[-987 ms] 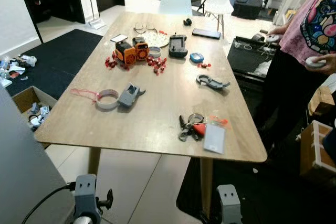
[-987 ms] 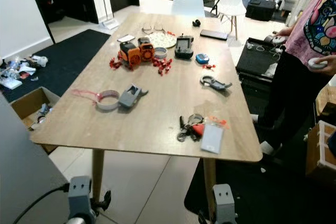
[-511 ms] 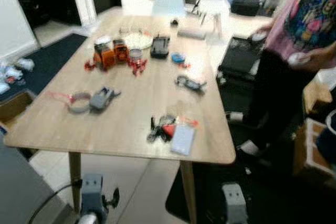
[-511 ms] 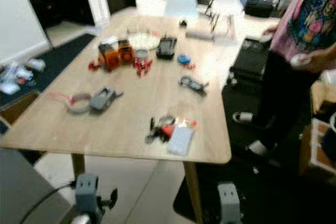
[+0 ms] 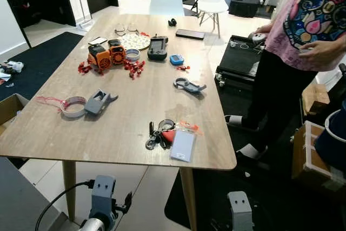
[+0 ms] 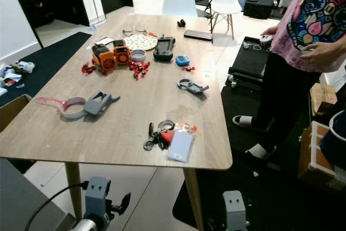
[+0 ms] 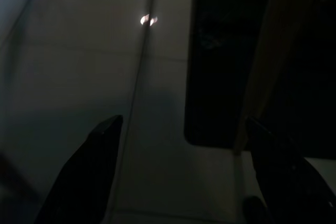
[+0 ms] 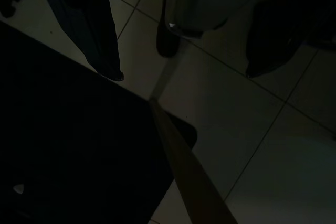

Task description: Hang keys on a hook

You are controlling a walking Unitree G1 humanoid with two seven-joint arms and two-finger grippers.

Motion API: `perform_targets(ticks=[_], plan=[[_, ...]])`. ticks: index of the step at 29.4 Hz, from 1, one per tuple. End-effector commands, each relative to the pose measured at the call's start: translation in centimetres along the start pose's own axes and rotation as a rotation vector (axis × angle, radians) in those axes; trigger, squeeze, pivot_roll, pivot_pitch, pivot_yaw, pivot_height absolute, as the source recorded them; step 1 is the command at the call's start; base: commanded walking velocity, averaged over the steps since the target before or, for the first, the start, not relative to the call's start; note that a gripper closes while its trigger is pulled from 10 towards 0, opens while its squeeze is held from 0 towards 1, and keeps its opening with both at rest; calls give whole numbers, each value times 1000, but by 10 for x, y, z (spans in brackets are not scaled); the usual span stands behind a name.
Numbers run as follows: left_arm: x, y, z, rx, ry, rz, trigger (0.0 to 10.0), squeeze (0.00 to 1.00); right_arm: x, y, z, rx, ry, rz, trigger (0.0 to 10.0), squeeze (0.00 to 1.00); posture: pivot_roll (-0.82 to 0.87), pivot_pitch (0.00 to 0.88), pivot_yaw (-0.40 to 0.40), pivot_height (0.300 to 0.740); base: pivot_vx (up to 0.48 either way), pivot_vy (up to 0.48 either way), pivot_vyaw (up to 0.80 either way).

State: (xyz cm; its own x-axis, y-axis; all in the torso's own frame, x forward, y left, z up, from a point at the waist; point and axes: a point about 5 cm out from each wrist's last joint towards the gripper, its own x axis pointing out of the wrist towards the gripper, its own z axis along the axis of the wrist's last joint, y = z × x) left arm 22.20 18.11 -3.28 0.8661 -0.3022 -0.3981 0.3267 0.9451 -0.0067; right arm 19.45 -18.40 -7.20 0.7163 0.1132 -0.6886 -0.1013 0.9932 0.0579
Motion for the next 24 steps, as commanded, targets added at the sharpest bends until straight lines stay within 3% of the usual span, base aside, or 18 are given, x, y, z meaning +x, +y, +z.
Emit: perform_targets(ticks=[1, 3, 4, 6, 7, 9, 10, 13, 14, 15, 16, 17, 18, 19, 20, 22, 23, 24], plan=[[-11, -5, 1, 176, -12, -207, 10000, 0, -1, -1, -4, 0, 19, -3, 10000, 0, 38, 59, -16, 740, 0, 0, 0], [-11, -5, 1, 176, -12, -207, 10000, 0, -1, -1, -4, 0, 19, -3, 10000, 0, 38, 59, -16, 740, 0, 0, 0], [-19, -8, 1, 265, -21, -329, 10000, 0, -1, -1, -5, -2, 20, -3, 10000, 0, 42, 61, -17, 740, 0, 0, 0], [-19, -8, 1, 265, -21, -329, 10000, 0, -1, -1, -5, -2, 20, -3, 10000, 0, 42, 61, -17, 740, 0, 0, 0], [-25, -9, 0, 313, -25, -402, 10000, 0, -2, -1, -5, -3, 22, -3, 10000, 0, 39, 61, -15, 740, 0, 0, 0], [-25, -9, 0, 313, -25, -402, 10000, 0, -2, -1, -5, -3, 22, -3, 10000, 0, 39, 61, -15, 740, 0, 0, 0], [-35, -10, 1, 340, -42, -464, 10000, 0, -2, -2, -6, -2, 23, -5, 10000, 0, 29, 62, -10, 740, 0, 0, 0], [-35, -10, 1, 340, -42, -464, 10000, 0, -2, -2, -6, -2, 23, -5, 10000, 0, 29, 62, -10, 740, 0, 0, 0], [-49, -10, 4, 373, -58, -526, 10000, 0, -4, -4, -8, -2, 25, -9, 10000, 0, 35, 65, -15, 740, 0, 0, 0], [-49, -10, 4, 373, -58, -526, 10000, 0, -4, -4, -8, -2, 25, -9, 10000, 0, 35, 65, -15, 740, 0, 0, 0], [-59, -10, 20, 390, -115, -569, 10000, 0, -5, -5, -9, -6, 28, -10, 10000, 0, 40, 68, -24, 740, 0, 0, 0], [-59, -10, 20, 390, -115, -569, 10000, 0, -5, -5, -9, -6, 28, -10, 10000, 0, 40, 68, -24, 740, 0, 0, 0], [-66, -14, 39, 388, -182, -596, 10000, 0, -5, -7, -10, -9, 29, -10, 10000, 0, 40, 68, -24, 740, 0, 0, 0], [-66, -14, 39, 388, -182, -596, 10000, 0, -5, -7, -10, -9, 29, -10, 10000, 0, 40, 68, -24, 740, 0, 0, 0], [-69, -20, 62, 386, -252, -631, 10000, 0, -5, -7, -10, -11, 30, -10, 10000, 0, 41, 68, -21, 740, 0, 0, 0], [-69, -20, 62, 386, -252, -631, 10000, 0, -5, -7, -10, -11, 30, -10, 10000, 0, 41, 68, -21, 740, 0, 0, 0], [-71, -27, 80, 385, -299, -676, 10000, 0, -5, -8, -10, -12, 30, -9, 10000, 0, 40, 68, -20, 740, 0, 0, 0], [-71, -27, 80, 385, -299, -676, 10000, 0, -5, -8, -10, -12, 30, -9, 10000, 0, 40, 68, -20, 740, 0, 0, 0]])
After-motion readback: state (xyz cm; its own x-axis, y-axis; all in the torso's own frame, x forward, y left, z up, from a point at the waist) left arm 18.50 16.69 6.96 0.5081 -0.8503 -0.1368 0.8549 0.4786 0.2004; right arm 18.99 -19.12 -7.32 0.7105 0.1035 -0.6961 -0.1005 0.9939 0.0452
